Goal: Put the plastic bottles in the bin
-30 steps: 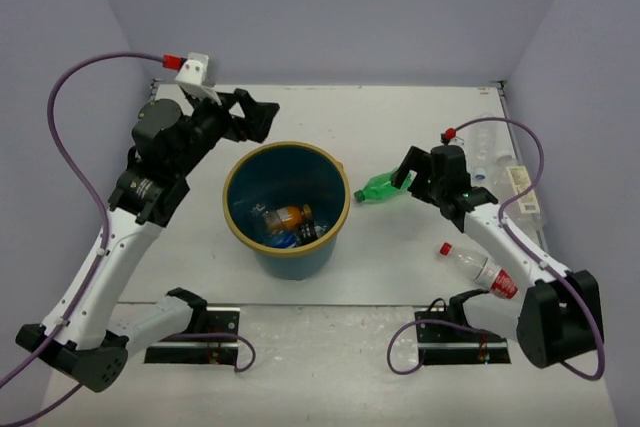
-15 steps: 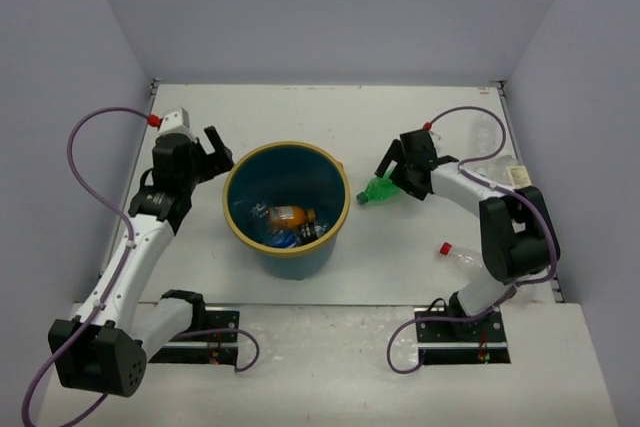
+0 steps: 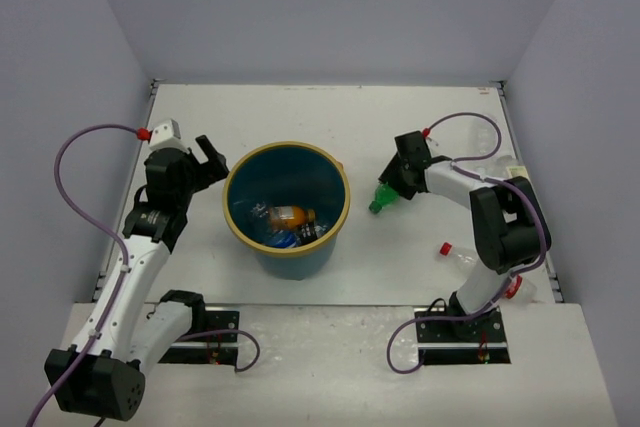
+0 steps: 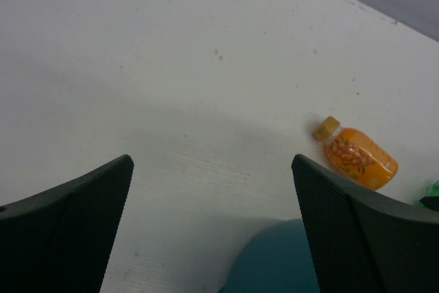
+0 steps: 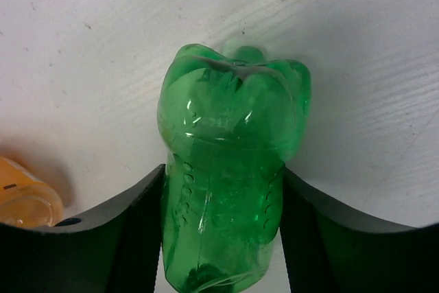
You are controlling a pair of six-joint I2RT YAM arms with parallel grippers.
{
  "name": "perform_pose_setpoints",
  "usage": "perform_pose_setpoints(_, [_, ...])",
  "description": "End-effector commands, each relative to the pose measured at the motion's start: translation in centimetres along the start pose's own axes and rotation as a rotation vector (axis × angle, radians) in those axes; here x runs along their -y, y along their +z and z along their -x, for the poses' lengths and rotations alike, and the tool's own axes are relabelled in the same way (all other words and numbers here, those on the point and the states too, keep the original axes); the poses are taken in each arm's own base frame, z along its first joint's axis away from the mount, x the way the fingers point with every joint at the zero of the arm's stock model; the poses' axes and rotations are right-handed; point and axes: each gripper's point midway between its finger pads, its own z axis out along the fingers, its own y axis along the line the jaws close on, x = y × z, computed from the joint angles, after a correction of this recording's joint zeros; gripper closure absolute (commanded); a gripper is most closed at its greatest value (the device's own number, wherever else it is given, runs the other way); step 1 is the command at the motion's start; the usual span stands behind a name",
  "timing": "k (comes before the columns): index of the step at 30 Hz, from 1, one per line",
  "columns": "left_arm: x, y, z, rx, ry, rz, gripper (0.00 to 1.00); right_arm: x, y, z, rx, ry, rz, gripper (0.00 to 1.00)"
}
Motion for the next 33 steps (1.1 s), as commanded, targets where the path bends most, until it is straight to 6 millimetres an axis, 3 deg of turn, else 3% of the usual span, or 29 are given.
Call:
perform_pose_setpoints(1, [0.0,0.4,-0.5,-0.01,-0.026,-0.001,0.0,-1.0,-0.5,0.9,0.038,-0.027,0.023,0.69])
perform_pose_setpoints(4, [0.2,0.4,-0.6,-0.017,-0.027,-0.014,0.0,-2.6,-2.9,2.7,0.094,-0.108,0.104,0.82])
perform_pose_setpoints(6, [0.0,0.3,-0.6,-0.017,-0.029,-0.004,0.0,-3.8,-5.3,4.2,0.152,-0.165,0.152,0.85])
perform_pose_setpoints(9, [-0.4,0.0,-0.8,-0.017,-0.036,0.013,0.0,-7.1,-12.4,7.7,0.302,-0.245,0.304,0.85])
perform_pose_setpoints(11, [-0.5,-0.1,-0.9,-0.015,-0.045,0.015,0.0,-9.0,-16.7,8.5,0.358,-0.288,0.411,0.85])
perform_pose_setpoints(14, [-0.5,-0.1,-0.9,-0.003,-0.06,0.011,0.0,-13.0,-25.1,7.2,0.457,-0.432,0.644,0.81])
perform_pose_setpoints(17, [-0.3,-0.3,-0.8,-0.004,-0.079,0.004,0.0,-15.6,-31.4,4.6,0.525,-0.577,0.844,0.76])
perform_pose_setpoints(20, [-0.1,-0.6,-0.8,-0.011,-0.086,-0.007,0.0,-17.9,-36.2,-1.1,0.481,-0.736,1.098,0.77])
perform_pose_setpoints(24, [0.0,-1.0,-0.9,-0.003,-0.101,-0.017,0.0,-20.1,-38.7,-6.2,0.412,-0.886,1.244,0.74])
perform_pose_setpoints(25, [0.0,-1.0,-0.9,-0.002,-0.102,-0.018,0.0,-20.3,-39.2,-6.3,0.415,-0.891,1.257,0.73])
perform_pose_setpoints(28, [0.2,-1.3,-0.6,0.005,-0.108,-0.029,0.0,-22.3,-38.9,-10.2,0.34,-0.996,1.298,0.66])
perform_pose_setpoints(30, [0.1,-1.5,-0.5,0.003,-0.104,-0.022,0.0,-23.3,-38.7,-11.2,0.338,-1.028,1.286,0.48])
perform_pose_setpoints(33, [-0.1,-1.7,-0.2,0.011,-0.097,-0.009,0.0,-24.2,-37.8,-12.9,0.3,-1.069,1.264,0.06])
